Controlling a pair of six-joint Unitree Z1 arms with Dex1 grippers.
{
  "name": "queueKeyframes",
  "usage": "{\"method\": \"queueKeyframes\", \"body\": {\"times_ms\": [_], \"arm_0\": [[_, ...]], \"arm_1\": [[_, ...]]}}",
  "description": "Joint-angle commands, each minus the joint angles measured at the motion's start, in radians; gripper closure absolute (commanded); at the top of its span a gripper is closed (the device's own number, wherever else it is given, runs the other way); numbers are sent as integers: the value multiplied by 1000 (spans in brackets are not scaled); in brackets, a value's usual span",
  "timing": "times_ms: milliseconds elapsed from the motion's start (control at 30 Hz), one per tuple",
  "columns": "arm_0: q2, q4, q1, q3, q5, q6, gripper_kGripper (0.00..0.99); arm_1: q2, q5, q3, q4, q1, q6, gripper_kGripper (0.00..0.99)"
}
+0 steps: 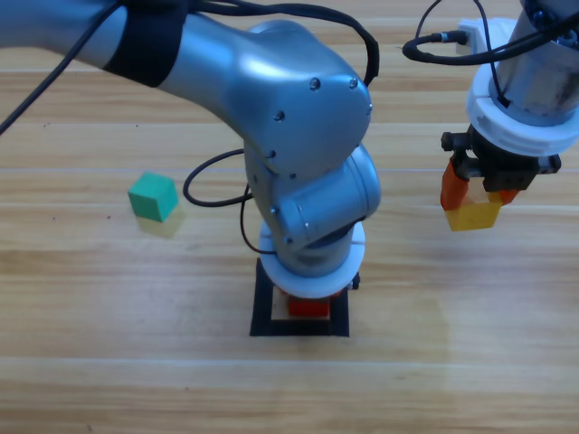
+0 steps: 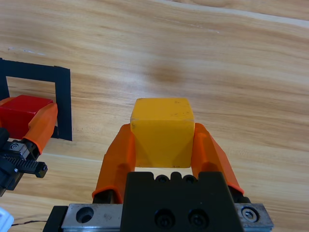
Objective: Stack the blocks in the rectangular block: red at the bottom, yellow in the middle, green on top
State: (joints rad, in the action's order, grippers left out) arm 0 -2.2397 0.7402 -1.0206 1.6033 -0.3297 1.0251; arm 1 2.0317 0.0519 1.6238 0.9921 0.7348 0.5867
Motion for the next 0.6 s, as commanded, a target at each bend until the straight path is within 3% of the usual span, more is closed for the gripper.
{"method": "queueKeyframes", "body": {"times_ms": [33,600], "arm_0": [[-34,-19,-16,-39,-8,1,919],[-24,-18,-12,-48,-3,46,918]], "arm_1": [[-65,-15,-35,-20,26,10,921],[-68,-26,-44,-32,26,8,921]]}}
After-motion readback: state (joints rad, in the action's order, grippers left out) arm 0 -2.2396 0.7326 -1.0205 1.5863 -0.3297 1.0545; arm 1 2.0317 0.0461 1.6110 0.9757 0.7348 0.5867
